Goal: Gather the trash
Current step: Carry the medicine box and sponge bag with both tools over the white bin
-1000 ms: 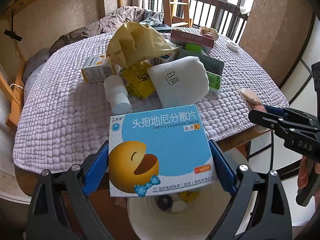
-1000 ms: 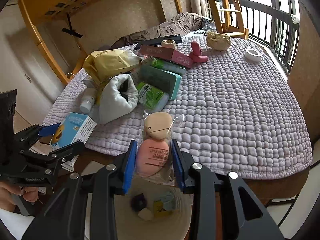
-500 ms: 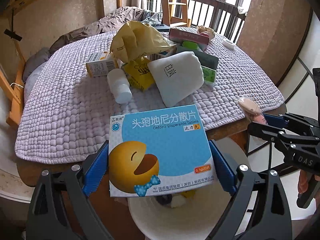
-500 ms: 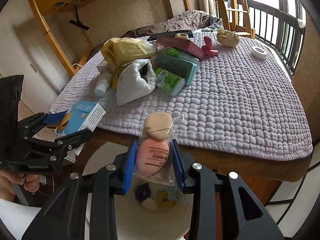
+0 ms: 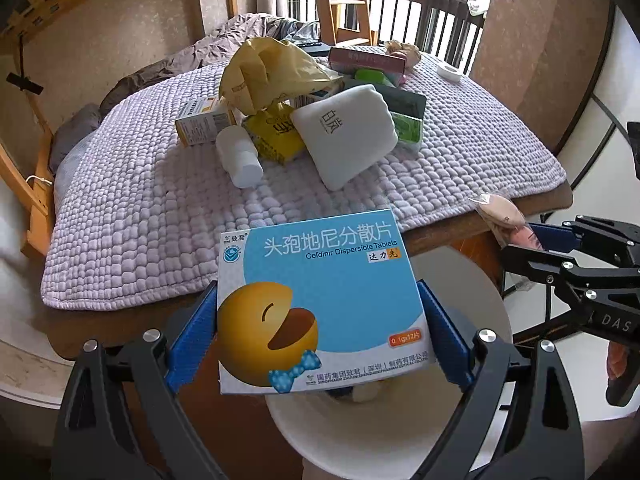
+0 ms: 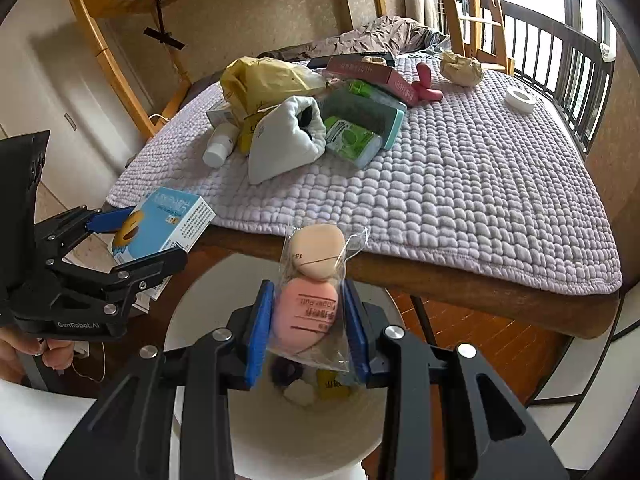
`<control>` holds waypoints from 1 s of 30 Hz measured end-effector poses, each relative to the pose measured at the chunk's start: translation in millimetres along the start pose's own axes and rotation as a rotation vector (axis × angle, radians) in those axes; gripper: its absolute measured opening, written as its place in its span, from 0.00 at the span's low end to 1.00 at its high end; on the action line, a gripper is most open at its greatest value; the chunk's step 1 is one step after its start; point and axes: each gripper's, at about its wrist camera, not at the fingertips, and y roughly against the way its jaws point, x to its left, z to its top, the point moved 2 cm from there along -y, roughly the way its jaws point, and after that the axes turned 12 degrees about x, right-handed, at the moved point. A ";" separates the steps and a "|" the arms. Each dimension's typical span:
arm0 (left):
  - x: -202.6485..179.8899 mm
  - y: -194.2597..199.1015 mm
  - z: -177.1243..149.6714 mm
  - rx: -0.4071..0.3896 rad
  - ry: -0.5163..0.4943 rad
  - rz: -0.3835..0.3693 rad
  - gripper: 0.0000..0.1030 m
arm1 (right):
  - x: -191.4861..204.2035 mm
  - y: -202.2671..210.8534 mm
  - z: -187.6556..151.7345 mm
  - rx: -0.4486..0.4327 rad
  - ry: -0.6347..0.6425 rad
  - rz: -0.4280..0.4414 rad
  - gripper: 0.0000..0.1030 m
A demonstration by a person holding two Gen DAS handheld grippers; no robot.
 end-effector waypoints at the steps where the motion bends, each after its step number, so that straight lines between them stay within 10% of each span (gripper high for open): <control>1: -0.7 0.0 -1.0 0.002 -0.003 0.001 0.92 | 0.1 0.0 -0.9 0.002 0.000 -0.001 0.33; 30: -22.2 -12.9 -26.8 0.080 -0.111 -0.003 0.92 | 14.6 -13.3 -21.0 0.082 0.036 0.023 0.33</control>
